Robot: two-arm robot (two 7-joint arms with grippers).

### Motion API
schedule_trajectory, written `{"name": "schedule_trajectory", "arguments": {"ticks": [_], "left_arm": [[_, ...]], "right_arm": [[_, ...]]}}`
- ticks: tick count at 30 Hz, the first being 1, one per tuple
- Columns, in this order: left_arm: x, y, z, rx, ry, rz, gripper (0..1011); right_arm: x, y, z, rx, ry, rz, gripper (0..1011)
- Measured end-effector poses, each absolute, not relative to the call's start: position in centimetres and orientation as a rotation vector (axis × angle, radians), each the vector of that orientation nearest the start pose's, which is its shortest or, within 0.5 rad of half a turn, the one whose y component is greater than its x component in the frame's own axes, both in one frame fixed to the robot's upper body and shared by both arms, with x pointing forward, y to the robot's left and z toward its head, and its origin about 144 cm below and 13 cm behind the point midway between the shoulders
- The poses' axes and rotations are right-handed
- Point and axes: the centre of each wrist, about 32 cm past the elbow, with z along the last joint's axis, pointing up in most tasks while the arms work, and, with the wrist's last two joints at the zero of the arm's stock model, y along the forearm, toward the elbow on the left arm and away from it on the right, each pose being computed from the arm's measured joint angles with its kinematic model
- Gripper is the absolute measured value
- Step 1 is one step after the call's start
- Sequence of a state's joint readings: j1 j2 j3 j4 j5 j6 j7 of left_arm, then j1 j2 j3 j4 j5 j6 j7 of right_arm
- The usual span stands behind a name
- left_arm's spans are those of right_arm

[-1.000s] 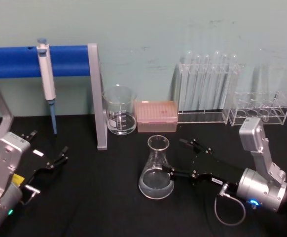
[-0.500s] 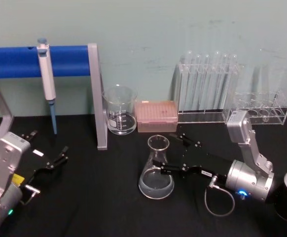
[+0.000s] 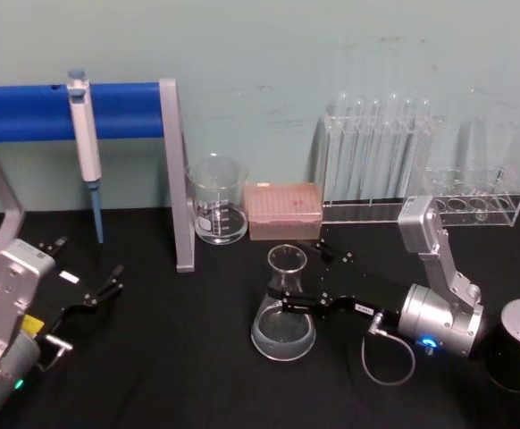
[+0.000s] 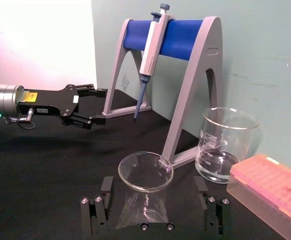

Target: Grasp the erlenmeyer flask with one hand, shake it three times, then place it back.

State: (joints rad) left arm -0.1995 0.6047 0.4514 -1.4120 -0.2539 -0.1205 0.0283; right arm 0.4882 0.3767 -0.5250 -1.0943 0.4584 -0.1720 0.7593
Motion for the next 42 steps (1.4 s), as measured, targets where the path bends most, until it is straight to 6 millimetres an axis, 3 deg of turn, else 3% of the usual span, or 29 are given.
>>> {"name": "schedule_trajectory", "arguments": {"ticks": [42], "left_arm": [[48.86, 30.97, 113.98, 0.304, -0.285, 1.248, 1001]], "right_arm": [[57.46, -25.09, 114.69, -0.079, -0.030, -0.536, 1000]]}}
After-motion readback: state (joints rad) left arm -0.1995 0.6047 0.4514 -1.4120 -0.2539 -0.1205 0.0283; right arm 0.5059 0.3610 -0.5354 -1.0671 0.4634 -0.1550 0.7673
